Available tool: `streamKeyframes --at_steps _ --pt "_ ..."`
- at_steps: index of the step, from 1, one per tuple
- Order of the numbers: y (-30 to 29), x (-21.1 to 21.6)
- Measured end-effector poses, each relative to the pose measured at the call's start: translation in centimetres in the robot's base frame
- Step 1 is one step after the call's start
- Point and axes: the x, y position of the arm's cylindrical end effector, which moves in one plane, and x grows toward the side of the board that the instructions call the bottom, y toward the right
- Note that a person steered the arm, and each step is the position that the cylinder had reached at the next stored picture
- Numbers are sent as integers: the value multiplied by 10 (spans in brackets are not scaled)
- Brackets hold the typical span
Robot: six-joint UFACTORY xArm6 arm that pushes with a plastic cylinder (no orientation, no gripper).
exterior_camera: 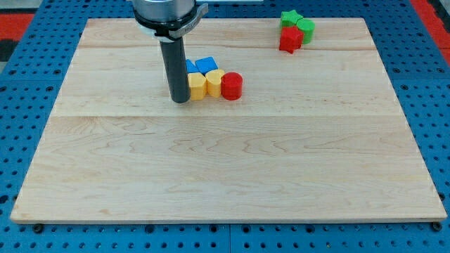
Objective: Slide the red circle above the blue cube
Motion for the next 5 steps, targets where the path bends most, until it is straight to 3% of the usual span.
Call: streamKeyframes --at_steps 3,5 --pt "84 17" --pt "86 16"
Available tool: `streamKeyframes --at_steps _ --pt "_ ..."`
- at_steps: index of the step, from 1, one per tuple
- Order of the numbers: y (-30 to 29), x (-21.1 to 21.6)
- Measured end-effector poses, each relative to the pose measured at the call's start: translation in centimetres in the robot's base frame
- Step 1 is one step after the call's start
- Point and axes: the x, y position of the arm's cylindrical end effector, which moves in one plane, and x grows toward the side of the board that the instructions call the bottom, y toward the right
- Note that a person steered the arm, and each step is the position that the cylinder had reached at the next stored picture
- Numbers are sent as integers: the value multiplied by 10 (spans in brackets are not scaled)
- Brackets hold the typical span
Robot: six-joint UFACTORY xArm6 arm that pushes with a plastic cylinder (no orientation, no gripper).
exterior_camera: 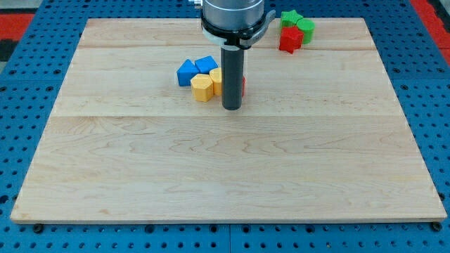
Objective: Slide the red circle above the blue cube
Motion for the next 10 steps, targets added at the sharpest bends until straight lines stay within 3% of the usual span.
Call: streamKeyframes --at_steps 4,6,8,10 --pt "5 -62" --pt "57 -69" --pt "47 -122" --pt "-8 -136"
